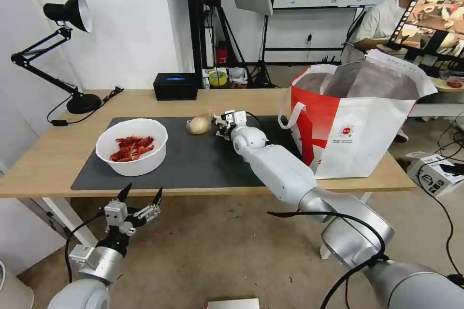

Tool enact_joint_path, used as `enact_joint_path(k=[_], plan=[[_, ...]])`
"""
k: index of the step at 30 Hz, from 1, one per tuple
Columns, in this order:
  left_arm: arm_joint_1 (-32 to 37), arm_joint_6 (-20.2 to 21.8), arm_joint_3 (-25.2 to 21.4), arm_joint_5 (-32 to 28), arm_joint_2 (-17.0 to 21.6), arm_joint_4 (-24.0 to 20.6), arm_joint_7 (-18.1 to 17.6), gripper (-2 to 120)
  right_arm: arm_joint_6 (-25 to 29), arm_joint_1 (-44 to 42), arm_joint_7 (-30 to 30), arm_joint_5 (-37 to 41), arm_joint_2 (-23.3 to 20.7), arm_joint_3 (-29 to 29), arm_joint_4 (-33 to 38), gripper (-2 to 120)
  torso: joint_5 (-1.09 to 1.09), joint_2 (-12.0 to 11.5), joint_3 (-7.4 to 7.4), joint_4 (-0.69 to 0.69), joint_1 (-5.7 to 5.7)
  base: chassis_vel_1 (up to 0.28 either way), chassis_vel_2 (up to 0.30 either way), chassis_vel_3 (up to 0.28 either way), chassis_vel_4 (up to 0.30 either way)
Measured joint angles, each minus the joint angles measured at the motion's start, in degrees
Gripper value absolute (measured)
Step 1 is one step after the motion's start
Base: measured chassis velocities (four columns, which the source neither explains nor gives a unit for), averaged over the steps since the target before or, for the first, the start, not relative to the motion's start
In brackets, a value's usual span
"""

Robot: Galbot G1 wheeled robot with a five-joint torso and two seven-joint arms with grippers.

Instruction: Pick up the trash from the table and place it into the takeout bag.

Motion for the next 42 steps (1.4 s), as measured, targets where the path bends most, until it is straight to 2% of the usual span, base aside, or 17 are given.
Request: enact_joint_path(k=[4,7,8,10,12,13,15,16,19,20,23,27,29,32,35,42], plan=[[0.0,0.0,0.0,-0.1,0.1,-0.1,0.0,100,0.1,-0.3,0.0,0.2,-0.6,0.1,1.5,0,0.00,0.0,0.00,0.00,0.00,0.000,0.000,0.000,0.000],[0.1,0.0,0.0,-0.3,0.1,-0.5,-0.1,100,0.2,-2.0,1.0,3.1,-5.0,-0.3,10.7,0,0.00,0.0,0.00,0.01,0.00,0.000,0.000,0.000,0.000],[0.1,0.0,0.0,-0.3,0.1,-0.5,-0.1,100,0.2,-2.0,1.0,3.1,-5.0,-0.3,10.7,0,0.00,0.0,0.00,0.01,0.00,0.000,0.000,0.000,0.000],[0.1,0.0,-0.1,-0.3,0.1,-0.6,-0.1,100,0.2,-3.4,1.6,4.5,-8.4,-0.5,17.0,0,0.01,0.0,0.00,0.01,0.00,0.000,0.000,0.000,0.000],[0.1,0.0,-0.2,-0.5,0.1,-0.7,-0.1,100,0.2,-5.7,3.2,5.8,-13.5,-0.7,26.5,0,0.01,0.0,0.00,-0.02,0.00,0.000,0.000,0.000,0.000],[0.1,0.0,-0.2,-0.5,0.1,-0.7,-0.1,100,0.2,-5.7,3.2,5.8,-13.5,-0.7,26.5,0,0.01,0.0,0.00,-0.02,0.00,0.000,0.000,0.000,0.000],[0.1,0.0,-0.3,-0.7,0.1,-0.8,-0.1,100,0.1,-8.1,5.6,8.3,-17.9,-0.4,35.6,0,0.02,0.0,0.00,-0.02,0.00,0.000,0.000,0.000,0.000],[0.1,0.0,-0.3,-0.7,0.1,-0.8,-0.1,100,0.1,-8.1,5.6,8.3,-17.9,-0.4,35.6,0,0.02,0.0,0.00,-0.02,0.00,0.000,0.000,0.000,0.000],[0.4,0.1,-0.4,-0.8,0.2,-0.9,-0.1,100,-0.1,-11.8,8.5,11.9,-24.2,2.4,47.7,0,0.02,0.0,-0.01,0.00,-0.01,0.000,0.000,0.000,0.000],[0.4,0.1,-0.4,-0.8,0.2,-0.9,-0.1,100,-0.1,-11.8,8.5,11.9,-24.2,2.4,47.7,0,0.02,0.0,-0.01,0.00,-0.01,0.000,0.000,0.000,0.000],[0.7,0.1,-0.2,-0.6,0.2,-0.9,0.0,100,-0.1,-14.1,9.5,16.3,-30.2,6.5,56.7,0,0.02,0.0,-0.01,-0.02,-0.01,0.000,0.000,0.000,0.000],[0.8,0.1,0.0,-0.4,0.3,-0.9,0.0,100,-0.1,-14.7,9.6,18.5,-33.6,9.2,60.6,0,0.02,0.0,-0.01,-0.02,-0.01,0.000,0.000,0.000,0.000],[0.9,0.1,0.2,-0.3,0.3,-0.9,0.0,100,-0.1,-14.8,9.7,20.1,-37.6,12.8,63.8,0,0.01,0.0,-0.01,-0.01,-0.01,0.000,0.000,0.000,0.000],[0.9,0.1,0.4,-0.2,0.3,-0.9,0.0,100,-0.1,-14.5,9.7,20.7,-40.0,15.2,64.5,0,0.02,0.0,-0.01,-0.01,-0.01,0.000,0.000,0.000,0.000],[0.9,0.1,0.6,-0.2,0.4,-1.0,0.0,100,-0.1,-13.9,9.7,20.9,-42.0,17.4,64.2,0,0.01,0.0,0.00,0.00,-0.01,0.000,0.000,0.000,0.000],[0.8,0.1,1.6,0.2,0.1,-1.2,0.1,100,-0.4,-12.1,8.4,23.2,-46.5,22.4,58.3,0,0.02,0.0,0.00,-0.01,0.00,0.000,0.000,0.000,0.000]])
